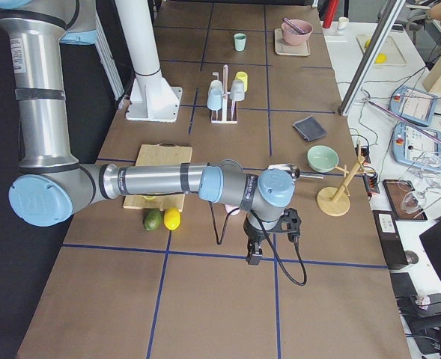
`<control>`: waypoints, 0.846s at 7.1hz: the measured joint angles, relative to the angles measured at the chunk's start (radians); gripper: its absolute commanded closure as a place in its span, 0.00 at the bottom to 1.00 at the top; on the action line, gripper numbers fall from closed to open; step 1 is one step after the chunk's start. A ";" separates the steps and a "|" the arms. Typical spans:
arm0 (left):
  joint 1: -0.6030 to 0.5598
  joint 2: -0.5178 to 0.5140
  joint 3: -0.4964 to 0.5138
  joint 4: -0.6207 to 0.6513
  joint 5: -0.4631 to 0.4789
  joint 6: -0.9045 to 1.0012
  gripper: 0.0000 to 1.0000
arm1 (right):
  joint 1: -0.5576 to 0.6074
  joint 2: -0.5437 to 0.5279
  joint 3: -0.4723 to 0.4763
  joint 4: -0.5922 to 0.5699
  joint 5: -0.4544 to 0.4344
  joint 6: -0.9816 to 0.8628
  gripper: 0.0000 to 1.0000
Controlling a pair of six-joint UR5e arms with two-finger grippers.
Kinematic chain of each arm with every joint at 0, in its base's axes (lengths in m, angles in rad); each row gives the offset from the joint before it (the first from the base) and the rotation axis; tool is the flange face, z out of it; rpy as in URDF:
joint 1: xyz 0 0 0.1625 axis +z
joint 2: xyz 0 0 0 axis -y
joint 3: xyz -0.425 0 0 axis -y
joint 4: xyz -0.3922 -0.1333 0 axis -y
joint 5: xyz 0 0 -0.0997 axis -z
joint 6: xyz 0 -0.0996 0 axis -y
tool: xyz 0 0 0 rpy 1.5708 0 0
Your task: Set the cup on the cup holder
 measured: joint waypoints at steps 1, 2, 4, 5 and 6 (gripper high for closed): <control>0.025 -0.016 -0.024 0.005 0.005 0.000 0.00 | 0.000 -0.001 -0.001 0.000 0.003 0.000 0.00; 0.050 -0.035 -0.041 0.008 0.007 -0.001 0.00 | -0.001 -0.005 -0.004 0.001 0.003 -0.003 0.00; 0.104 -0.105 -0.049 0.072 0.008 -0.001 0.00 | -0.001 -0.007 -0.003 0.002 0.003 -0.006 0.00; 0.136 -0.179 -0.049 0.160 0.008 -0.002 0.00 | -0.003 -0.002 -0.001 0.002 0.003 -0.002 0.00; 0.171 -0.253 -0.050 0.246 0.009 -0.002 0.00 | -0.005 0.001 0.000 0.003 0.003 -0.001 0.00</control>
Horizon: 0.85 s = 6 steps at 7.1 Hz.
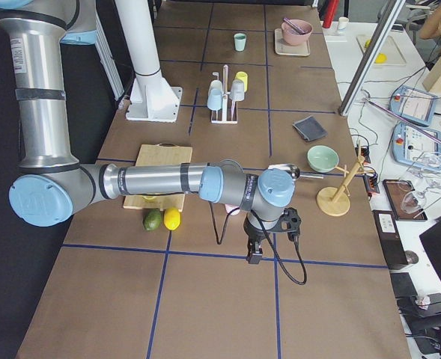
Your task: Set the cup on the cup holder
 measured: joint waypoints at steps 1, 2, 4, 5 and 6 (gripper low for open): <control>0.033 -0.050 -0.002 0.054 0.000 0.000 0.00 | -0.006 0.000 -0.002 0.000 -0.001 -0.003 0.00; 0.065 -0.075 -0.007 0.077 0.000 0.000 0.00 | -0.011 -0.001 -0.004 0.000 -0.003 -0.006 0.00; 0.147 -0.101 -0.003 0.124 0.002 -0.001 0.00 | -0.016 0.003 -0.005 0.001 -0.002 -0.008 0.00; 0.201 -0.132 0.005 0.181 0.026 -0.002 0.00 | -0.022 0.019 -0.007 -0.002 0.003 -0.003 0.00; 0.262 -0.183 0.034 0.254 0.062 -0.002 0.00 | -0.039 0.054 -0.014 -0.024 0.014 0.002 0.00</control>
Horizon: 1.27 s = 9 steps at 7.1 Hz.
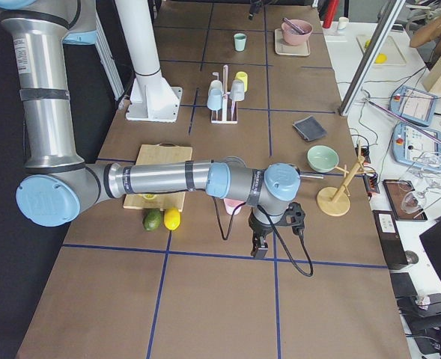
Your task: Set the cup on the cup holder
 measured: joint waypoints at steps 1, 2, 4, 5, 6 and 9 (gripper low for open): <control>0.051 -0.051 0.058 0.056 0.017 0.000 0.00 | -0.025 0.058 -0.027 -0.045 0.010 0.002 0.00; 0.076 -0.088 0.117 0.080 0.023 0.000 0.00 | -0.058 0.142 -0.090 -0.102 0.023 0.003 0.00; 0.091 -0.143 0.232 0.083 0.025 0.006 0.00 | -0.137 0.311 -0.277 -0.181 0.047 0.002 0.00; 0.094 -0.170 0.274 0.074 0.028 0.007 0.00 | -0.170 0.367 -0.359 -0.202 0.064 0.000 0.00; 0.095 -0.189 0.312 0.059 0.028 0.009 0.00 | -0.202 0.403 -0.419 -0.226 0.084 -0.001 0.00; 0.102 -0.198 0.451 0.028 0.023 0.012 0.00 | -0.295 0.430 -0.484 -0.314 0.125 -0.009 0.00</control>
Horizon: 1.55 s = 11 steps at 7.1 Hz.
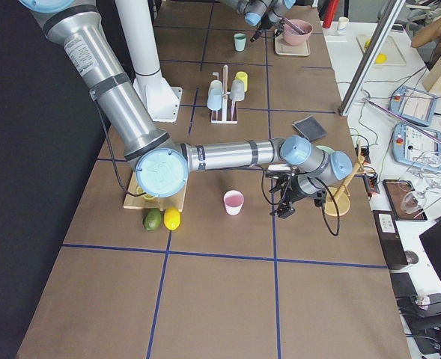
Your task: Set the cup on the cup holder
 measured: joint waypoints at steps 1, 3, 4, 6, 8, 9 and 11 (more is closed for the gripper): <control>0.007 0.000 0.027 -0.003 0.000 0.000 0.00 | -0.029 -0.002 -0.009 -0.026 0.007 -0.004 0.00; 0.032 -0.002 0.080 -0.002 -0.003 0.000 0.00 | -0.073 -0.005 -0.022 -0.074 0.010 -0.018 0.00; 0.040 -0.003 0.101 0.000 -0.004 0.000 0.00 | -0.083 -0.006 -0.023 -0.113 0.009 -0.046 0.00; 0.046 -0.005 0.137 0.013 -0.005 0.000 0.00 | -0.093 -0.009 -0.016 -0.173 0.001 -0.099 0.00; 0.050 -0.007 0.155 0.054 -0.006 0.000 0.00 | -0.105 -0.019 -0.011 -0.186 -0.002 -0.122 0.00; 0.057 -0.007 0.163 0.072 -0.011 0.000 0.00 | -0.114 -0.025 -0.011 -0.186 -0.002 -0.130 0.00; 0.071 -0.007 0.187 0.099 -0.046 0.000 0.00 | -0.128 -0.032 -0.012 -0.186 0.002 -0.139 0.00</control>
